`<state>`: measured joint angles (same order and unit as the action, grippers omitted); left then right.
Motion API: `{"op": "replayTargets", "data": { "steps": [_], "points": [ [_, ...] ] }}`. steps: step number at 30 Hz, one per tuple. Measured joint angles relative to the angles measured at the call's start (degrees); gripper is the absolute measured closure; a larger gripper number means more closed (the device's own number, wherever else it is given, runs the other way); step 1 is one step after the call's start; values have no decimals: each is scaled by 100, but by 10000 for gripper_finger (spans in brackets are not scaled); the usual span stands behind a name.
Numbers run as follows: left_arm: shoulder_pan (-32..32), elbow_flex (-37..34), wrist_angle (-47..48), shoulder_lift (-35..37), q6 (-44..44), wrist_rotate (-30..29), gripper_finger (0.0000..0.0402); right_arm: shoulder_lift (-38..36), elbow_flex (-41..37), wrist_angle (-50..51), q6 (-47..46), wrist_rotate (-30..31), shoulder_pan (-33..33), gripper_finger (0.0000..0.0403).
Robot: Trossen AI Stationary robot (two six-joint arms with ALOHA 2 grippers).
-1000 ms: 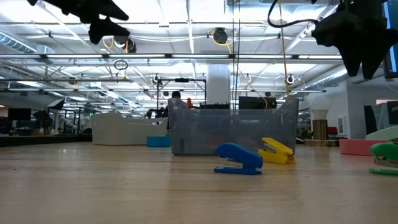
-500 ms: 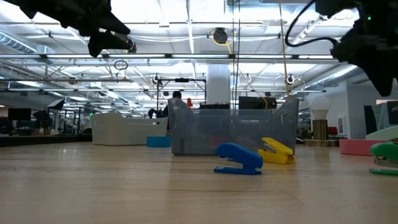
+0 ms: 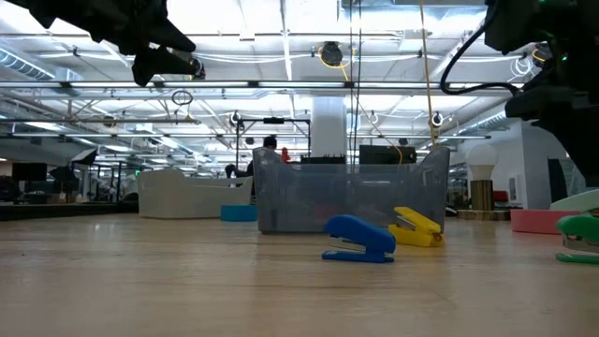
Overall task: Pick and place Stapler, Stapler remover, tape
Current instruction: Put the large blue stapler into the gray bin
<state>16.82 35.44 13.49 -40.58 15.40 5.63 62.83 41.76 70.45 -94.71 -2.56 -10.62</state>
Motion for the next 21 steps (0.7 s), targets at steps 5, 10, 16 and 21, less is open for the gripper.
{"op": "replayTargets", "data": {
  "steps": [5,10,16,21],
  "points": [
    [2,0,39,0,-1,29,183,0,-9,34,-157,-46,-2,181],
    [0,2,104,0,-11,39,183,12,-11,43,-289,-56,-2,181],
    [2,2,143,0,-30,39,183,62,-15,60,-366,-64,-2,181],
    [2,2,143,-2,-68,42,183,243,-15,-158,-750,-415,-2,181]
  ]
}}
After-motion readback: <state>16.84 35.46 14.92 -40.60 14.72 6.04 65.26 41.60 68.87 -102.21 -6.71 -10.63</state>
